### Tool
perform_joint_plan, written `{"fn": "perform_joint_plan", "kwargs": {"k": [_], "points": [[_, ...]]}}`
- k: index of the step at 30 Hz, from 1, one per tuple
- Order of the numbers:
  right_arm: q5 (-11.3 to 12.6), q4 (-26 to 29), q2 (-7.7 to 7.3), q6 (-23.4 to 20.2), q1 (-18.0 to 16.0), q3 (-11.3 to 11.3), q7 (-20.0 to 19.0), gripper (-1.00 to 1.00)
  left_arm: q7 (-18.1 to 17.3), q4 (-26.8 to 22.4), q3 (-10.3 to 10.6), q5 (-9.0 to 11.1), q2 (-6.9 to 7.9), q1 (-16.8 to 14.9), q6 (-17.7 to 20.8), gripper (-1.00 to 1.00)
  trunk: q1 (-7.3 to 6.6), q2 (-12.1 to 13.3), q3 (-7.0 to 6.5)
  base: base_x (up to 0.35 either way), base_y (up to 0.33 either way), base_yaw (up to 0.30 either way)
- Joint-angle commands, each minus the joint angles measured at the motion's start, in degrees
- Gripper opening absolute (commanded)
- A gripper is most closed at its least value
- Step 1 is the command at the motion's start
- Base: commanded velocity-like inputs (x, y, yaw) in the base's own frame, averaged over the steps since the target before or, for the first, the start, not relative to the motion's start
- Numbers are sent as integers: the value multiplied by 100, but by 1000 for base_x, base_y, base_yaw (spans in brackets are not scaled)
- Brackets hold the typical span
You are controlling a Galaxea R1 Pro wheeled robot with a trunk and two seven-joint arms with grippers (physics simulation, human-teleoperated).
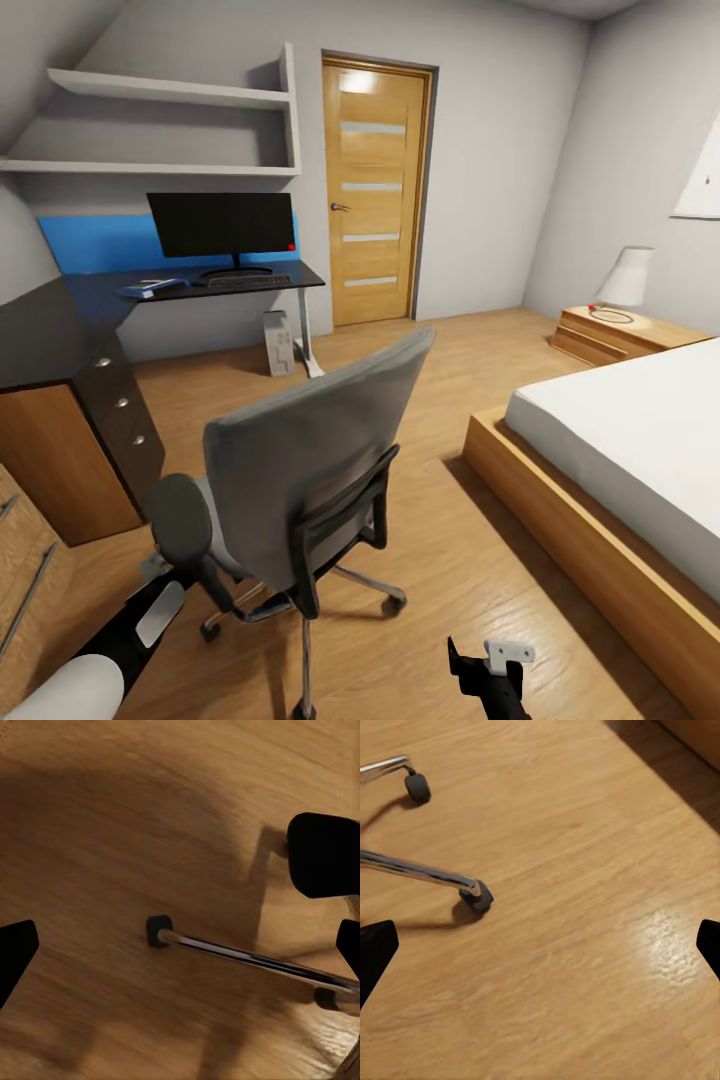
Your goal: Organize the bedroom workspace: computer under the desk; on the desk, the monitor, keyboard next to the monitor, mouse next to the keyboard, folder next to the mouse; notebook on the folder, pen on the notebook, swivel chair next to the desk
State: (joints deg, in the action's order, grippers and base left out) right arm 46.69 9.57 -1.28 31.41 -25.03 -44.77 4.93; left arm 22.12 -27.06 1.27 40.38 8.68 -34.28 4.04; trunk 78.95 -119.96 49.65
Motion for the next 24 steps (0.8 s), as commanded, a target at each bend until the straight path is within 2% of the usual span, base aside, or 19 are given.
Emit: {"fn": "perform_joint_plan", "kwargs": {"k": [1,17,20,24], "points": [[7,10,-4,6,-2,-49,52,100,32,-12,14,18,3,0,29,100,-1,-2,5,-94,155,0],[7,10,-3,6,-2,-49,52,100,36,-11,14,22,4,0,34,100,-1,-2,5,-202,249,0],[7,10,-3,6,-2,-49,52,100,37,-3,14,25,3,0,35,100,-1,-2,5,-254,123,0],[7,10,-3,6,-2,-49,52,100,41,225,15,28,-5,0,34,100,-1,-2,5,-303,-97,0]]}}
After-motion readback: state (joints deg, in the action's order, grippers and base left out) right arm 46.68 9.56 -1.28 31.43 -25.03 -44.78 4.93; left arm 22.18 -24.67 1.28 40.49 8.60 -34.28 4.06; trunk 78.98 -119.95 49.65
